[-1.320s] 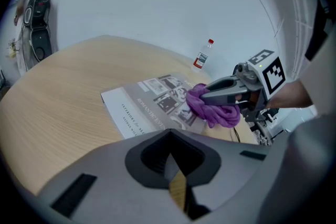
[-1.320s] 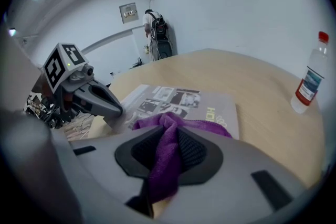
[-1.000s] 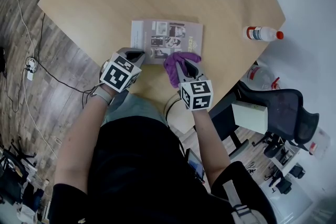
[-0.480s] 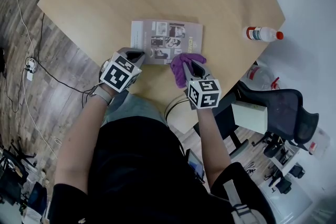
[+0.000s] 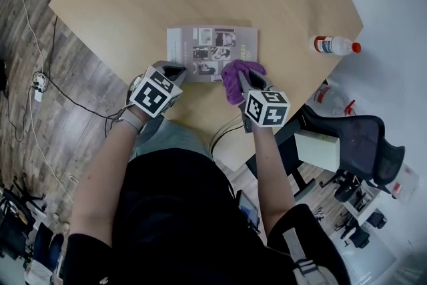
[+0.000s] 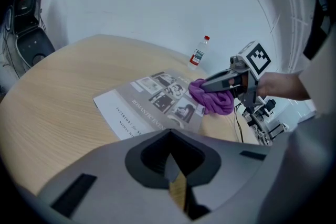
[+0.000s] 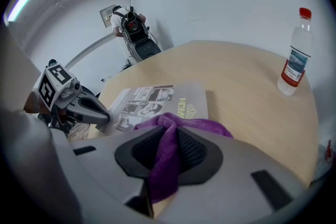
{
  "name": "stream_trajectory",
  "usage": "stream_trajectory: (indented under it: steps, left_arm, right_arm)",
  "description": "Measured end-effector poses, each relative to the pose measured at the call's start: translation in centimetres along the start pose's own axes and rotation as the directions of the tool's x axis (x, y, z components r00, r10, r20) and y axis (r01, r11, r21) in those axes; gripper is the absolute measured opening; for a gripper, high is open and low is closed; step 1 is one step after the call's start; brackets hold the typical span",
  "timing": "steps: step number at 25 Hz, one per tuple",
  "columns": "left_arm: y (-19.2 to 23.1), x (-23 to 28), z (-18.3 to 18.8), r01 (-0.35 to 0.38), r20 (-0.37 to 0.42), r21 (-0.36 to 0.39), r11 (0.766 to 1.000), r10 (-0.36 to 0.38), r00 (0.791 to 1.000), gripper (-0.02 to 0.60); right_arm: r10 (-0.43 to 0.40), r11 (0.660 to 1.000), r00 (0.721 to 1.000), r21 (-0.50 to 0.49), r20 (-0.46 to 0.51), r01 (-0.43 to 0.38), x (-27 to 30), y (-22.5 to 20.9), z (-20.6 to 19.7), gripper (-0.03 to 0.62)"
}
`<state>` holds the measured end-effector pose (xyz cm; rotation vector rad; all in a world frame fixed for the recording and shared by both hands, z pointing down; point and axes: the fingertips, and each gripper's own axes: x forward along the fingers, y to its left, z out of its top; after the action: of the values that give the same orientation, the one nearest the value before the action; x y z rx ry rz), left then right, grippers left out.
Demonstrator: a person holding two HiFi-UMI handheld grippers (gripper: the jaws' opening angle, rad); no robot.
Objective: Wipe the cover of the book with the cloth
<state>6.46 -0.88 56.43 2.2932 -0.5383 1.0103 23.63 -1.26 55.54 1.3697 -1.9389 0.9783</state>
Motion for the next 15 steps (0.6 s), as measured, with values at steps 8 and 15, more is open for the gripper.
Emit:
stream_trajectory:
  steps: [8, 15]
  left_arm:
    - [0.1, 0.1, 0.0, -0.003, -0.003, 0.014, 1.000, 0.003, 1.000, 0.020]
    - [0.1, 0.1, -0.1, -0.005, 0.005, 0.008, 1.000, 0.005, 1.000, 0.020]
  right_arm:
    - [-0.024, 0.999, 0.999, -0.025, 0.023, 0.024, 2.3, -1.1, 3.4, 0.083]
    - [-0.034, 0.998, 0.997, -0.046, 0.067, 0.037, 4.6, -1.8, 7.0, 0.083]
